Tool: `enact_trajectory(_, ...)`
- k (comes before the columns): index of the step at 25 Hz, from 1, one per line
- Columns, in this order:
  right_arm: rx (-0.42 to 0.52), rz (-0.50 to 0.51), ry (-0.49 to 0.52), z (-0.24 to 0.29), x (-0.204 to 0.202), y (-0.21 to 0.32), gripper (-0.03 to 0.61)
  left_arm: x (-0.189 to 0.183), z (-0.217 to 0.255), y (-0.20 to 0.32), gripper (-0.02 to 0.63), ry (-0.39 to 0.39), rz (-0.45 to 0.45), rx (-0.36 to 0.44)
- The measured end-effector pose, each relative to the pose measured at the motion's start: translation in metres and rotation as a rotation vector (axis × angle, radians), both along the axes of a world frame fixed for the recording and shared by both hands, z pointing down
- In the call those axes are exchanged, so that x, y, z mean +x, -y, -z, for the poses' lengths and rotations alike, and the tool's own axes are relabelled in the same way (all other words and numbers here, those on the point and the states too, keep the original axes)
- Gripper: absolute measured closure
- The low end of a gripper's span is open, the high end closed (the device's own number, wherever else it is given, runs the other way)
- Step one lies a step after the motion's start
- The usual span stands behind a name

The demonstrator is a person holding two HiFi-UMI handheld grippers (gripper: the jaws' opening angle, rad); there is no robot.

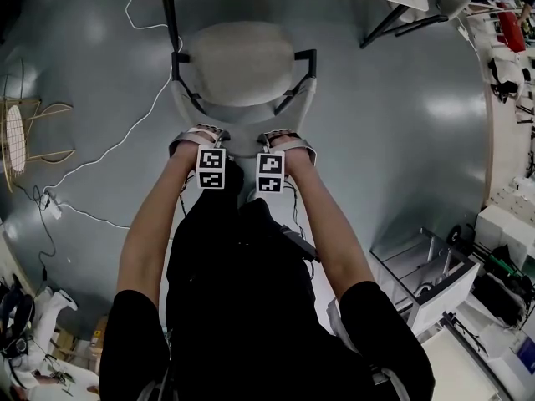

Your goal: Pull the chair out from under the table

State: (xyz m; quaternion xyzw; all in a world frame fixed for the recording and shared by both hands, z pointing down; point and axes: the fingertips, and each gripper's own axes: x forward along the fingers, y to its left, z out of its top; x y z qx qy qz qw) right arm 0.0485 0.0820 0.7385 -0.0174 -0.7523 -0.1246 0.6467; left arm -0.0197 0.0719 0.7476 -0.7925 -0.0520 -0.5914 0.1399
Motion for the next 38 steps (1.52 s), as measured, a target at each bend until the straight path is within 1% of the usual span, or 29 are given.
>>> enact_trajectory(14, -0.004, -0.001, 0.005, 0.001, 0.005, -0.035, 0.477, 0.005, 0.001, -0.035, 0.534, 0.006, 0.002, -0.003)
enact_trajectory(38, -0.009, 0.015, 0.002, 0.000, 0.007, -0.069, 0.477, 0.006, -0.001, -0.070, 0.534, 0.012, 0.019, -0.013)
